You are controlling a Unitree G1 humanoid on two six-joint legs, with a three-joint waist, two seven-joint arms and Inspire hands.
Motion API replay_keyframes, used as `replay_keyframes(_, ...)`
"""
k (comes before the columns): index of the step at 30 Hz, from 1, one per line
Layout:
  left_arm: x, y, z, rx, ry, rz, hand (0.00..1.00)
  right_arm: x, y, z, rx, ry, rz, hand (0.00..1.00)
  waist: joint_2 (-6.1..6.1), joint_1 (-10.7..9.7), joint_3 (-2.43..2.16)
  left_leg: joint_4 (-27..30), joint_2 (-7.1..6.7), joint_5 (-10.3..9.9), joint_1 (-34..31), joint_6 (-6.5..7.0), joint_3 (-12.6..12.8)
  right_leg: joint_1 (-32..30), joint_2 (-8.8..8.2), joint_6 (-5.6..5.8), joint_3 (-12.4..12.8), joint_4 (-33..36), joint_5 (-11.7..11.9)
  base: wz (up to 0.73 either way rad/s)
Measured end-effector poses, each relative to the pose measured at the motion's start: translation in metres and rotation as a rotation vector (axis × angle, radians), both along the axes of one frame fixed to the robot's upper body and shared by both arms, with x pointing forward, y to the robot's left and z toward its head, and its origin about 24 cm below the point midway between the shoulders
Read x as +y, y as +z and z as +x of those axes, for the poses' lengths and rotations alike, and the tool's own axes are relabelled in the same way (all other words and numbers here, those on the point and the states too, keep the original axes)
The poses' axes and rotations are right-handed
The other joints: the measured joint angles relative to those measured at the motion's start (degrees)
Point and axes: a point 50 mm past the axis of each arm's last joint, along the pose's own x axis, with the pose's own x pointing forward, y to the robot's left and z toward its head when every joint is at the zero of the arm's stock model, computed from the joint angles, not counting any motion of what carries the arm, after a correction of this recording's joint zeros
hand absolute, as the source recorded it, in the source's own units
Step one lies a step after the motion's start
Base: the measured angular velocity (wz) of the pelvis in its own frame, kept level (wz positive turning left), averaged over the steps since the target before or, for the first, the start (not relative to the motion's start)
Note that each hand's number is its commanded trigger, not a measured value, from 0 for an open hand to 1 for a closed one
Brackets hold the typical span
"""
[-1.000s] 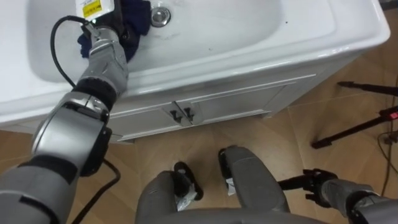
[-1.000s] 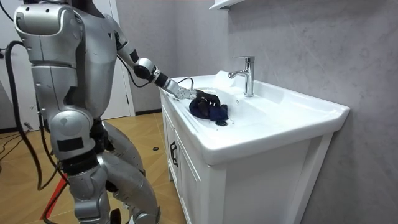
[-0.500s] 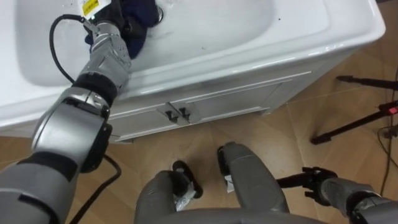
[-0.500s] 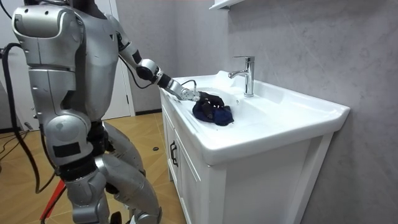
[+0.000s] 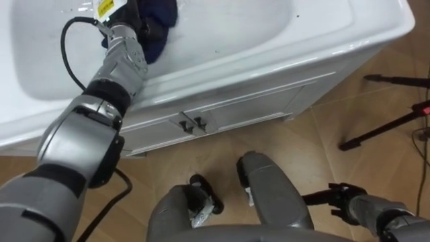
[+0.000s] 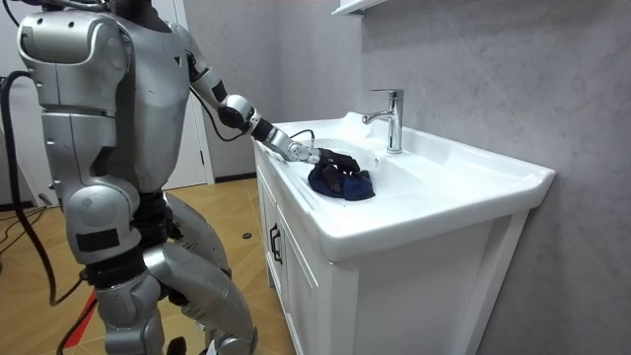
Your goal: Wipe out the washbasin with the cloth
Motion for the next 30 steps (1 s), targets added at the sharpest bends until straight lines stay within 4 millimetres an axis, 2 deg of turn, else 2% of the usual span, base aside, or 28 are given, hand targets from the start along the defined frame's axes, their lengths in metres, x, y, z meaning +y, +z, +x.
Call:
replay_keyframes(5,-0.009,-0.001,0.000,0.010,-0.029,-0.030,1.00,-0.008,0.002,-0.002,0.000,-0.003,-0.015,0.00,1.36,0.0,0.06,0.1,-0.23,-0.2,0.4,0.31,0.9,0.1,-0.57,0.73,0.1,0.2,-0.4,-0.02)
replay_keyframes(9,-0.020,0.000,0.000,0.000,-0.084,-0.003,1.00,-0.010,0.002,-0.007,0.008,0.001,-0.021,0.00,1.39,-0.1,0.06,0.3,-0.58,-0.4,0.4,0.66,1.0,0.1,-0.87,1.13,0.1,0.4,-0.6,0.04)
replay_keyframes(11,-0.039,0.001,-0.001,-0.010,-0.135,-0.049,1.00,-0.010,0.002,-0.006,0.010,0.009,-0.024,0.00,1.40,-0.1,0.05,0.1,-1.17,-0.6,0.7,0.96,1.1,0.3,-1.60,1.51,0.2,0.6,-0.9,0.04)
replay_keyframes(15,-0.071,0.003,-0.004,-0.019,-0.276,-0.112,1.00,-0.009,0.002,-0.003,0.005,0.025,-0.016,0.00,1.39,-0.2,0.06,0.3,-1.30,-1.2,1.6,1.58,1.4,1.4,-1.61,2.10,0.4,0.4,-1.2,-0.02)
replay_keyframes(19,-0.091,0.006,-0.010,-0.029,-0.370,-0.193,1.00,-0.008,0.004,0.004,-0.014,0.037,-0.016,0.00,1.46,-0.4,0.02,0.2,-1.26,-1.5,1.8,1.75,1.5,2.2,-1.50,2.42,0.5,-0.1,-1.1,-0.03)
replay_keyframes(26,-0.105,0.005,-0.017,0.004,-0.459,-0.239,1.00,-0.008,0.005,0.007,-0.036,0.040,-0.020,0.00,1.97,-0.7,-0.34,-0.7,-1.20,-1.5,3.5,2.01,0.9,4.8,-1.20,2.70,-0.3,-2.5,-0.9,0.01)
replay_keyframes(30,-0.114,0.001,-0.022,0.023,-0.494,-0.269,1.00,-0.007,0.005,0.008,-0.052,0.040,-0.013,0.00,1.92,-0.7,-0.30,-2.2,-1.36,-1.5,5.2,2.01,0.8,7.1,-1.15,2.95,-0.9,-4.5,-0.7,0.03)
